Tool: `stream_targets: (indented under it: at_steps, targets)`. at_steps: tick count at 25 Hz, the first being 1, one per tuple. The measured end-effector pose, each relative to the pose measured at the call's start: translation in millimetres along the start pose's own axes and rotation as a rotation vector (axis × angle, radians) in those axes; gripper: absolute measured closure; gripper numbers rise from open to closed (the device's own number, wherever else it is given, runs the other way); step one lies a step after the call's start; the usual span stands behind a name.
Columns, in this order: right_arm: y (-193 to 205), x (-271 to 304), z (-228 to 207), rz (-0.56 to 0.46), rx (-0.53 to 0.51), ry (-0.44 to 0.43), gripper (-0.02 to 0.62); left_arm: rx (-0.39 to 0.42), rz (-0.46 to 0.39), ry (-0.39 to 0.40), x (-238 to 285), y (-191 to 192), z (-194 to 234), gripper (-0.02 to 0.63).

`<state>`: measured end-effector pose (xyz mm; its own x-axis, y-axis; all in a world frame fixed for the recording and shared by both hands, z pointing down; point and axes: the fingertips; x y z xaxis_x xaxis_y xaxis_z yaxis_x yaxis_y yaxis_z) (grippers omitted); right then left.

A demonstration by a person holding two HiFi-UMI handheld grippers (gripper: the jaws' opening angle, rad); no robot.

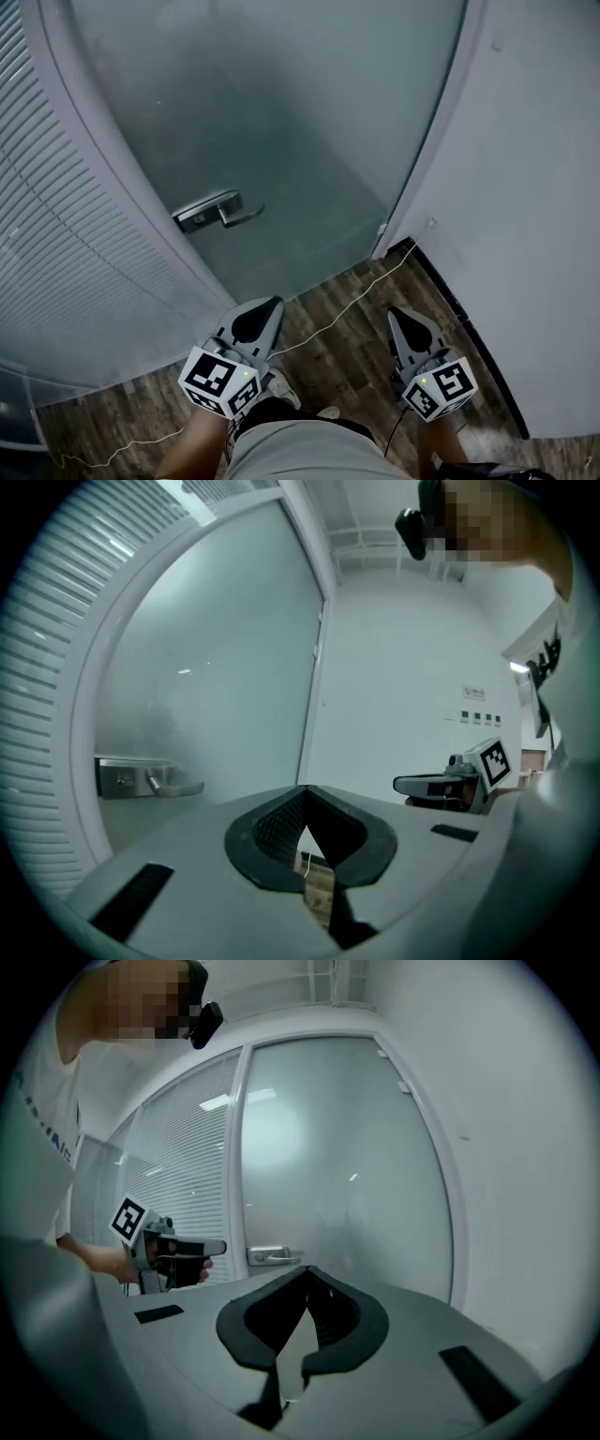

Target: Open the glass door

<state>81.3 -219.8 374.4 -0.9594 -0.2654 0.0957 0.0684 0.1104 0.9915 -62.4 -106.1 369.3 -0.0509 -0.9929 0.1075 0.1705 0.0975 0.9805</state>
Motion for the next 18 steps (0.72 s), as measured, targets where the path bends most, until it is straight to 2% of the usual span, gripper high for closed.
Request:
stream_targets:
  at_steps: [5, 11, 18]
  targets:
    - [-20.0, 71.6, 23.5, 0.005, -0.041, -0.111, 0.594, -0.002, -0.036, -0.081, -5.2, -18.1, 59.2, 0.606]
    - [-22.7, 148.7, 50.1, 0.01, -0.068, -0.203, 0.594, -0.01, -0.065, -0.158, -16.8, -28.3, 129.7, 0.606]
    - [-26.9, 214.2, 69.6, 0.032, -0.09, -0.282, 0.594, -0.029, -0.059, -0.219, -22.5, -28.9, 181.4, 0.606]
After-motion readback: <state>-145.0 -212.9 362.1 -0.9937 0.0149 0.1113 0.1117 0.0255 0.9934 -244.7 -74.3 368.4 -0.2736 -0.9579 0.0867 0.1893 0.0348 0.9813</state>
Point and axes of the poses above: the fingertips, and each gripper's own axes: x forward along the fingers, z to its left, y out of its underside, and after that the axes turned 1 degree about y, right-handed
